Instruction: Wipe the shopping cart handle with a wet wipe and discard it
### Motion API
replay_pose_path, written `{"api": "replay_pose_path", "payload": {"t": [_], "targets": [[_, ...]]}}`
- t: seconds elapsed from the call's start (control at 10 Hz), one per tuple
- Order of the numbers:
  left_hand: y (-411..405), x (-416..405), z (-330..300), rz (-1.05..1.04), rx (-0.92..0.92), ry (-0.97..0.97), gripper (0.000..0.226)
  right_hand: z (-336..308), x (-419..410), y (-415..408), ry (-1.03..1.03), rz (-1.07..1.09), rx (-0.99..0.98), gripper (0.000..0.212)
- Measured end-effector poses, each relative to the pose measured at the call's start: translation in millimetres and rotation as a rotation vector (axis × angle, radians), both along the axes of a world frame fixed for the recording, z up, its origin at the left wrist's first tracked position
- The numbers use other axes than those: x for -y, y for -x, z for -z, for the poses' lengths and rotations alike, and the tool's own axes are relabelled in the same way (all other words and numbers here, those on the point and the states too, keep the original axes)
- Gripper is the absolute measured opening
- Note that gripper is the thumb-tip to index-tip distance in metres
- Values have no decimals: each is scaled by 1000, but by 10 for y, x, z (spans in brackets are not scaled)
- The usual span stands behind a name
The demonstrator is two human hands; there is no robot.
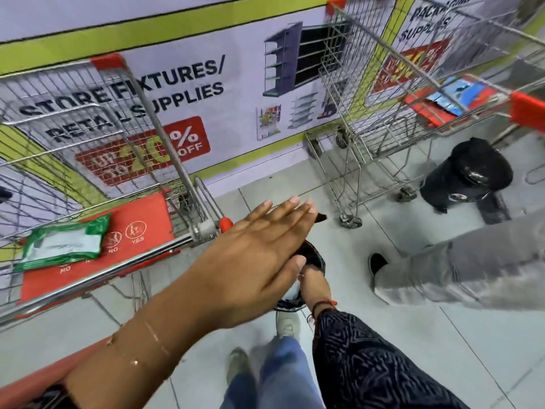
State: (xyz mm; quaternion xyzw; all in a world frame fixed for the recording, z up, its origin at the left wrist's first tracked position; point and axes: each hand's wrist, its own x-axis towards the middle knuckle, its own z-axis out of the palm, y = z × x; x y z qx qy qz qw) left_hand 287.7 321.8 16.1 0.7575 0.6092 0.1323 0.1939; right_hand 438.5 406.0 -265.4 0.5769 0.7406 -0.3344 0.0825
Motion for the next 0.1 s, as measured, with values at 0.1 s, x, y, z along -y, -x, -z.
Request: {"api": "replay_pose_path", "payload": {"t": [0.1], "targets": [[4,-5,-18,-13,29,4,55,198,-47,14,119,-181,146,40]]}}
